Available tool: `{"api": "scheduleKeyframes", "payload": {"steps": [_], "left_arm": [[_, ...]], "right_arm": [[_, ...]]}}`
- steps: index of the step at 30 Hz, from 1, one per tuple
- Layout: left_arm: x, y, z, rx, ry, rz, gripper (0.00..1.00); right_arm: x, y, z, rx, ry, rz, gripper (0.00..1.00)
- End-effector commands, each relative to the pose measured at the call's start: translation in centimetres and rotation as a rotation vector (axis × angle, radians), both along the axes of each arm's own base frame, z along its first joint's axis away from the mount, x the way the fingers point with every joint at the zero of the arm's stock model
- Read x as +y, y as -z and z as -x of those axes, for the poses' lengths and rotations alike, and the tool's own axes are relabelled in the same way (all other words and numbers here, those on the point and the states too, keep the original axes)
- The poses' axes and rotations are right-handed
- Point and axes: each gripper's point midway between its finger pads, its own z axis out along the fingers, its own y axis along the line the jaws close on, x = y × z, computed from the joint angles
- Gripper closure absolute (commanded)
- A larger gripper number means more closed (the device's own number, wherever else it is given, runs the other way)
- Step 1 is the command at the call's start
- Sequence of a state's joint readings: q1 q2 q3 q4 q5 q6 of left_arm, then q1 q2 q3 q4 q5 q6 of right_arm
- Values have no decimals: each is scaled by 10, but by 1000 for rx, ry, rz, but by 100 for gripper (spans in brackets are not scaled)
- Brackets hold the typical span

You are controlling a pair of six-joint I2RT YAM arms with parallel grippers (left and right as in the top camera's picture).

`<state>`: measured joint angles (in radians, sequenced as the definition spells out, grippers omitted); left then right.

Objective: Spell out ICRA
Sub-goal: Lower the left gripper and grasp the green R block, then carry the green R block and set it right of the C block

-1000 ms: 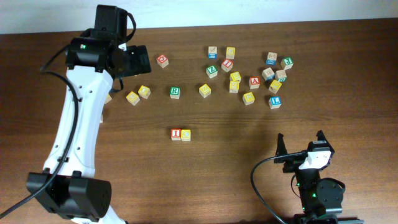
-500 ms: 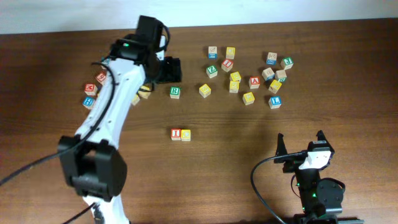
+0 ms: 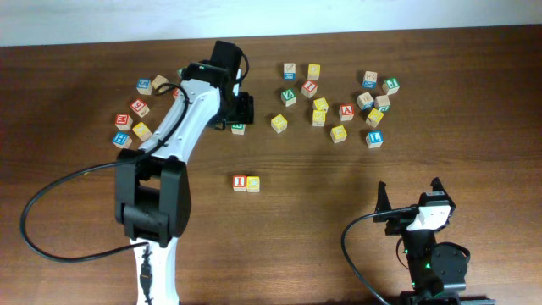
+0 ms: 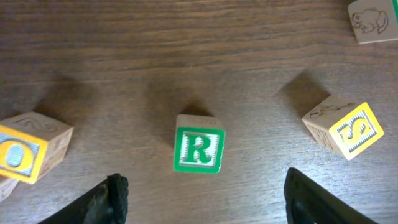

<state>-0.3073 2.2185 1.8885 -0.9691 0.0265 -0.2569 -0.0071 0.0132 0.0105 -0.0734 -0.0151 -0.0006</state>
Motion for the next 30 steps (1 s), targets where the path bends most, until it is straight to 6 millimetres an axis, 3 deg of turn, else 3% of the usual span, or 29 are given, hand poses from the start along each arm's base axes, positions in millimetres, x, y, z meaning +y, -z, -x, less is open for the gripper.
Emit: {"api": "scheduleKeyframes", "payload": {"steps": [1, 7, 10, 19, 30], "left_arm": [[-4, 20, -1, 19, 13, -16, 29], [4, 49, -7, 32, 0, -73, 28], [2, 55, -9, 28, 1, -71, 43], [0, 54, -14, 9, 3, -65, 46], [4, 68, 0, 53, 4, -80, 53]], "right_arm": [[-3, 3, 0, 6, 15, 3, 2], [-3, 3, 0, 6, 15, 3, 2], [-3, 3, 0, 6, 15, 3, 2], [-3, 3, 0, 6, 15, 3, 2], [-3, 3, 0, 6, 15, 3, 2]]}}
